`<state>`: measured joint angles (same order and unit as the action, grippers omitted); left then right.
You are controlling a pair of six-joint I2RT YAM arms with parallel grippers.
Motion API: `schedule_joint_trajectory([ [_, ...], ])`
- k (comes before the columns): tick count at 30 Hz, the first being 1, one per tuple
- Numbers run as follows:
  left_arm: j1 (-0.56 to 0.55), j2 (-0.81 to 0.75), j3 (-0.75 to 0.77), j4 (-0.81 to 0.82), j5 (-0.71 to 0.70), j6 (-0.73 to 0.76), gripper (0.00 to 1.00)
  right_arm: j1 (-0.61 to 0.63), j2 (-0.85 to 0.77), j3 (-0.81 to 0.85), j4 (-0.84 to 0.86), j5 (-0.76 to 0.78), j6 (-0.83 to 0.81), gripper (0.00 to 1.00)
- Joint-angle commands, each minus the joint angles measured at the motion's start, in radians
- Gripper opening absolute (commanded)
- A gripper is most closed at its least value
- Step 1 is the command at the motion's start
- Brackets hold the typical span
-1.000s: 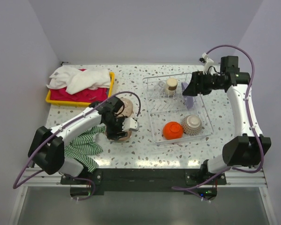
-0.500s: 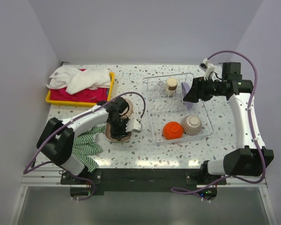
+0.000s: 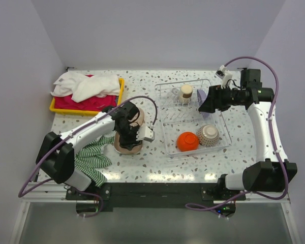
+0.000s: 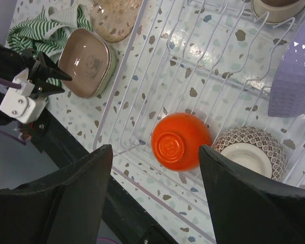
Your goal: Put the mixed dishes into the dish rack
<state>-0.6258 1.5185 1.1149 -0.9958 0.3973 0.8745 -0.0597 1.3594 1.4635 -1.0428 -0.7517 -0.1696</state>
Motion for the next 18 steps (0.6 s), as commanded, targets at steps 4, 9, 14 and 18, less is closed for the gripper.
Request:
schedule_joint_trajectory([
  [4, -0.012, 0.003, -0.046, 0.0, 0.019, -0.011, 0.39, -0.002, 0.001, 0.014, 0.007, -0.026, -0.008, 0.72],
  [9, -0.012, 0.057, -0.021, 0.02, 0.006, -0.005, 0.4, -0.002, -0.003, 0.005, 0.0, -0.014, -0.011, 0.72],
  [14, -0.012, 0.132, 0.011, 0.005, 0.012, -0.023, 0.35, -0.002, -0.008, -0.002, -0.002, -0.005, -0.016, 0.72],
  [18, -0.012, 0.149, 0.023, 0.002, 0.032, -0.023, 0.28, 0.0, -0.008, -0.003, -0.003, -0.001, -0.016, 0.72],
])
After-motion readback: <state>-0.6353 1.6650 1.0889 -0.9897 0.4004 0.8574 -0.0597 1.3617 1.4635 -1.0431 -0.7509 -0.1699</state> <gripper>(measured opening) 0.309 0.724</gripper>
